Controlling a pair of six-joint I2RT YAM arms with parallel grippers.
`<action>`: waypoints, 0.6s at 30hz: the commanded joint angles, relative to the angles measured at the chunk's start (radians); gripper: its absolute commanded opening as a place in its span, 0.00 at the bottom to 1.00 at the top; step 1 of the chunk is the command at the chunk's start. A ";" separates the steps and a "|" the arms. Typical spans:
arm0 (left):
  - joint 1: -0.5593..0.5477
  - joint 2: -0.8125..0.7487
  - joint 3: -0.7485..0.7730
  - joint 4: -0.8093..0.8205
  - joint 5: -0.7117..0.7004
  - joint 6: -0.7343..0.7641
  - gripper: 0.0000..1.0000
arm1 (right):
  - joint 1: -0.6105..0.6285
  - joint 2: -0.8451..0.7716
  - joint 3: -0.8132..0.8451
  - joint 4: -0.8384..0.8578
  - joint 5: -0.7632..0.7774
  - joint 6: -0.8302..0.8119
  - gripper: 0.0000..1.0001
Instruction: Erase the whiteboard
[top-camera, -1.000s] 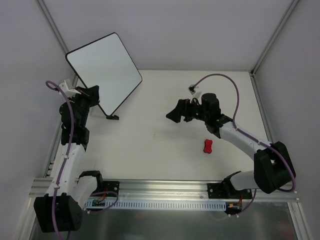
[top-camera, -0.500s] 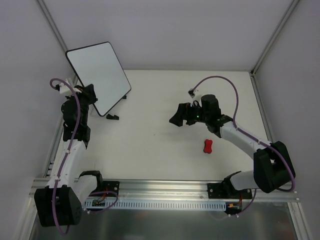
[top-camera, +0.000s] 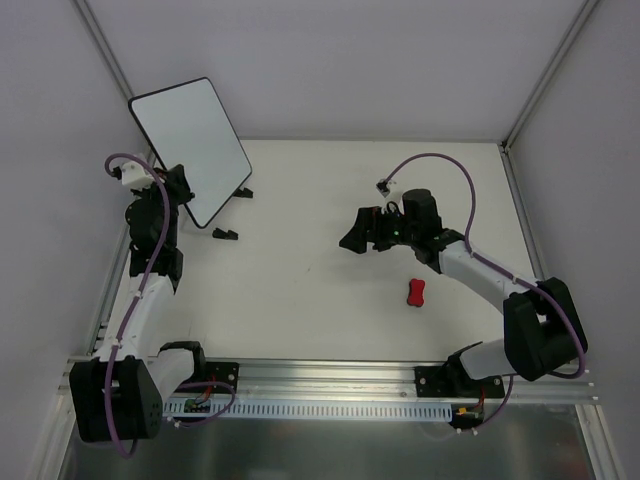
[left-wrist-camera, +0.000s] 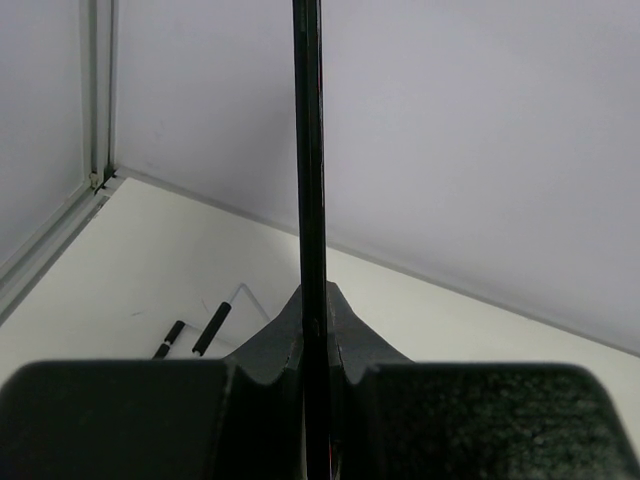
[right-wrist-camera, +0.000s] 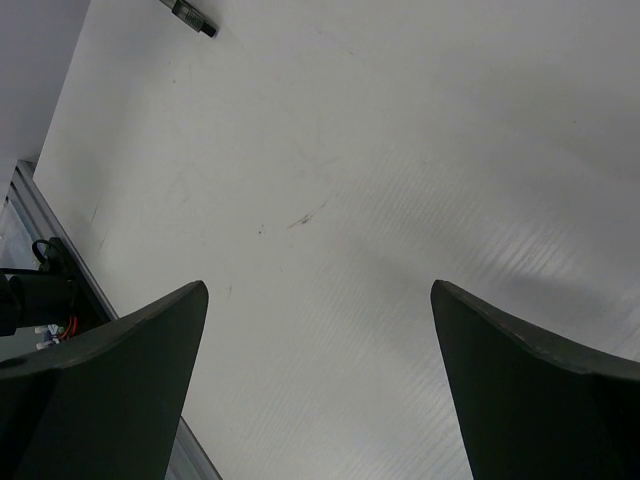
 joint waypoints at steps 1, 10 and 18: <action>-0.001 -0.079 0.001 0.293 -0.023 0.057 0.00 | -0.009 0.004 0.013 0.019 -0.025 -0.003 0.99; -0.001 -0.168 -0.109 0.189 -0.029 0.163 0.00 | -0.009 0.022 -0.005 0.054 -0.048 0.020 0.99; -0.002 -0.180 -0.178 0.124 -0.023 0.197 0.00 | -0.010 0.031 -0.013 0.070 -0.061 0.032 0.99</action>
